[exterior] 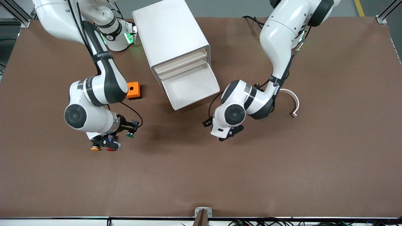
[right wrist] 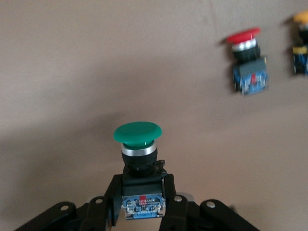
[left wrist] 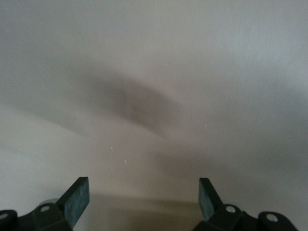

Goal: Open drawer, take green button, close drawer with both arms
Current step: 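Place the button beside the red button while the left gripper closes the drawer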

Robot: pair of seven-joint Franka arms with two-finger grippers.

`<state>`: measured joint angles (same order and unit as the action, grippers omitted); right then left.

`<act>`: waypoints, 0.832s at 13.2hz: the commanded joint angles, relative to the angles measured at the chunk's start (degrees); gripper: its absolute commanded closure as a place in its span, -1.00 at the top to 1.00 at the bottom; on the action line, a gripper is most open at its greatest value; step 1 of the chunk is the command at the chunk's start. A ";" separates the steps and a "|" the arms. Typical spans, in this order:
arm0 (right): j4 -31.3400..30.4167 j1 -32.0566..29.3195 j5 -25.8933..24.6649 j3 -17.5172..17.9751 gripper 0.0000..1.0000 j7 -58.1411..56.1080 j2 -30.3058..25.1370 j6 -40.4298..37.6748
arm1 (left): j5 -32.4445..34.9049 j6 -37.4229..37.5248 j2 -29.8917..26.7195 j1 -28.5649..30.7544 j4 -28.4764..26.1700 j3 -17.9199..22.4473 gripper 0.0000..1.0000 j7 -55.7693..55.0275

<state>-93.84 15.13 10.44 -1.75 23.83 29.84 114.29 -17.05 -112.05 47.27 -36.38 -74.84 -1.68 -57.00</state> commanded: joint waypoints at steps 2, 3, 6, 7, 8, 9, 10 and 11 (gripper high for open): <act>1.20 -4.23 0.64 0.96 -0.99 -12.03 6.71 6.27 | 0.44 -0.02 -1.13 -4.04 -3.02 0.19 0.99 -0.66; 1.02 -4.50 0.64 0.96 -0.99 -13.79 7.68 8.21 | 0.44 -0.02 -1.13 -5.35 -3.46 0.19 0.99 -1.44; 1.02 -5.12 0.72 0.96 -0.99 -15.82 9.62 10.42 | -0.52 -0.02 -1.39 -7.82 -3.56 -1.29 0.99 -5.39; 1.11 -5.20 0.64 0.96 -0.99 -16.09 9.97 11.12 | -0.88 -0.02 -1.48 -7.92 -3.56 -2.70 0.99 -6.62; 1.11 -5.20 0.55 0.96 -0.96 -17.22 10.32 11.30 | -0.88 -0.02 -1.57 -7.92 -3.64 -4.36 0.99 -8.12; 1.20 -5.12 0.46 0.96 -0.85 -18.19 10.67 11.30 | -0.88 0.07 -1.65 -7.92 -3.64 -5.86 0.99 -10.22; 1.29 -5.12 0.46 0.96 -0.60 -18.20 11.03 11.30 | -0.88 0.07 -1.65 -8.00 -3.64 -7.18 0.99 -11.98; 1.37 -5.20 0.55 0.96 -0.24 -18.20 11.38 11.30 | -0.88 0.07 -1.57 -8.35 -3.64 -7.98 0.99 -13.39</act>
<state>-93.68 10.92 10.44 -1.64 7.02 39.93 125.56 -17.24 -112.02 47.17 -44.40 -77.16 -8.28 -67.66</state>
